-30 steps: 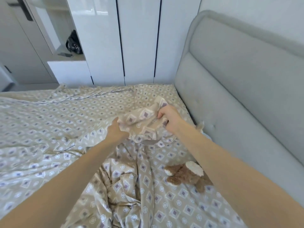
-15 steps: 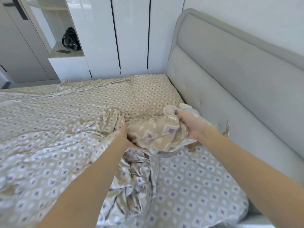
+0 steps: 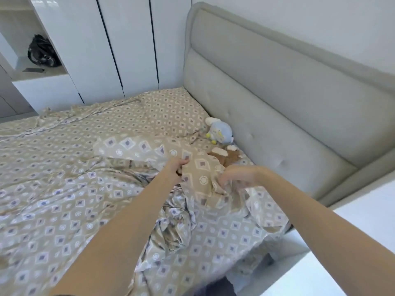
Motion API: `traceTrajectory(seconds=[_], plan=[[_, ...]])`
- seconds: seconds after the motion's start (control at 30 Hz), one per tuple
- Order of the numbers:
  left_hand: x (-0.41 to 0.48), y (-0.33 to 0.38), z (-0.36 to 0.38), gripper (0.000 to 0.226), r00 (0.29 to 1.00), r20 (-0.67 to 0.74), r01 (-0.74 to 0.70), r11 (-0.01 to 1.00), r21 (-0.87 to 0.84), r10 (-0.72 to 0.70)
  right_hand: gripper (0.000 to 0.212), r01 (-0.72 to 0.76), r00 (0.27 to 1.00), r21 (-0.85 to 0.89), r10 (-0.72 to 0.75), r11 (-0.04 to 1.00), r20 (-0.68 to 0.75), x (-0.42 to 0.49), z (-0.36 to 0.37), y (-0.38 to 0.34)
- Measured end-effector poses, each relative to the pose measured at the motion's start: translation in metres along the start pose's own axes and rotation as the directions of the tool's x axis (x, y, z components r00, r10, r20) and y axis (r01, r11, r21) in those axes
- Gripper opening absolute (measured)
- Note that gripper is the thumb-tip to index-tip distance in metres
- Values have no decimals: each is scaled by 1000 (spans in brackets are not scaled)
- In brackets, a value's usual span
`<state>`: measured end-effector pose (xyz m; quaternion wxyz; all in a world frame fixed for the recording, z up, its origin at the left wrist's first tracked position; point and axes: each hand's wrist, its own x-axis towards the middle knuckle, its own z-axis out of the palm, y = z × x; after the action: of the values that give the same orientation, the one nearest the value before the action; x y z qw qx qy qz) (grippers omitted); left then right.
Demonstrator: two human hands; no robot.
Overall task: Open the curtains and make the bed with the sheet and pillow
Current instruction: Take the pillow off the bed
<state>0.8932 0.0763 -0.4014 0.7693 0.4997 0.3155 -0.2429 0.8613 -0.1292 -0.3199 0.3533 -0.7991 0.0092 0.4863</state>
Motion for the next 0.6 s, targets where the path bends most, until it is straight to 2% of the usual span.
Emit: traceTrajectory(seconds=[0.07, 0.13, 0.2, 0.27, 0.3, 0.4, 0.43, 0.53, 0.57, 0.6], plan=[[-5, -1, 8, 21, 999, 21, -36, 999, 24, 36, 26, -45, 997, -67, 41, 997, -69, -23, -3, 2], [-11, -1, 13, 29, 997, 11, -80, 997, 17, 80, 32, -48, 966, -126, 14, 991, -259, -33, -3, 6], [-21, 2, 25, 37, 995, 36, -94, 995, 36, 93, 45, -54, 844, -167, -44, 984, -534, -40, -2, 19], [-36, 7, 41, 33, 991, 80, -111, 992, 53, 107, 50, -48, 757, -104, -32, 993, -653, -40, -1, 38], [-45, 8, 51, 29, 990, 91, -116, 991, 63, 110, 51, -28, 742, -31, 0, 999, -670, -43, 1, 46], [-73, 6, 81, 44, 981, 149, -141, 985, 103, 125, 100, 18, 739, 226, 140, 974, -660, -56, -3, 67], [-84, 3, 90, 49, 975, 182, -148, 983, 105, 127, 107, 21, 729, 289, 183, 957, -659, -62, -4, 71], [-113, -19, 121, 59, 958, 257, -169, 975, 147, 127, 94, -2, 624, 417, 327, 909, -710, -75, -12, 106], [-117, -27, 129, 59, 962, 242, -166, 975, 150, 127, 99, -2, 570, 530, 436, 848, -697, -82, -12, 120], [-125, -42, 142, 54, 965, 235, -157, 972, 176, 113, 110, 32, 521, 674, 564, 738, -641, -94, -6, 140]])
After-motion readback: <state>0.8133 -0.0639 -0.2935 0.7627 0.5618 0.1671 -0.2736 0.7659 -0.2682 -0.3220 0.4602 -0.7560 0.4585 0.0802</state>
